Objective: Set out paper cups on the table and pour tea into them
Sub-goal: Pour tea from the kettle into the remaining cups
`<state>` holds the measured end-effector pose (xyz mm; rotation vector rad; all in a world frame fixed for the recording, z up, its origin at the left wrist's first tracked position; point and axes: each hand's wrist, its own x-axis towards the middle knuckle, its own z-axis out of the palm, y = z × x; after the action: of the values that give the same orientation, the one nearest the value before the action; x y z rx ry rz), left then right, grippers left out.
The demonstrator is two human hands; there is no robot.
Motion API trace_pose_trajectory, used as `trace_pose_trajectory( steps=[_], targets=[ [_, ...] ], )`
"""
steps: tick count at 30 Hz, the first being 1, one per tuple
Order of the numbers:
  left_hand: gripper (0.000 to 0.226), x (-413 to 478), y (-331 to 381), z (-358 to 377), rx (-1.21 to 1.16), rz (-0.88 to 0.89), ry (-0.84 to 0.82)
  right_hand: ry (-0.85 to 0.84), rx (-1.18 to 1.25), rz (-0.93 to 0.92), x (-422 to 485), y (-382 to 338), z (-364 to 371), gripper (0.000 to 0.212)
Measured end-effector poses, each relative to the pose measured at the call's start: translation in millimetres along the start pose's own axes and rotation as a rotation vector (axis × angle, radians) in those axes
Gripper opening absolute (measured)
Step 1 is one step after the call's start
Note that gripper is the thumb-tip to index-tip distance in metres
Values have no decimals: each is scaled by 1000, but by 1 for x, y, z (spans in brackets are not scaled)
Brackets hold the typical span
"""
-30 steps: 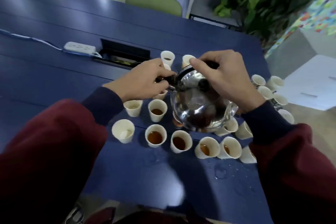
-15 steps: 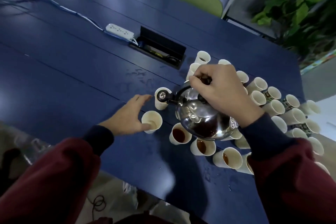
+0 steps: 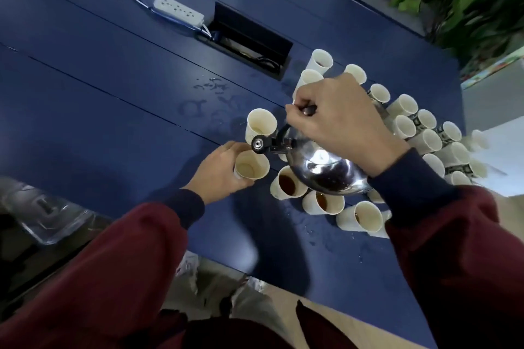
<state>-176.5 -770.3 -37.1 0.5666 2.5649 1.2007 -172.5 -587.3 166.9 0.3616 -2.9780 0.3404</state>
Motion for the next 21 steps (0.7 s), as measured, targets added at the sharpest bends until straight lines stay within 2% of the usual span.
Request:
trace_pose_trajectory(
  steps=[3, 7, 10, 21],
  targets=[
    [64, 1, -1, -2, 2, 7, -12, -32, -53, 21, -3, -5, 5, 28],
    [58, 6, -4, -2, -1, 41, -26, -47, -122, 48, -4, -7, 9, 38],
    [54, 8, -4, -2, -17, 63, -38, -49, -175, 49, -6, -9, 9, 34],
    [59, 15, -9, -5, -52, 90, -69, -42, -253, 2, 0, -18, 12, 34]
  ],
)
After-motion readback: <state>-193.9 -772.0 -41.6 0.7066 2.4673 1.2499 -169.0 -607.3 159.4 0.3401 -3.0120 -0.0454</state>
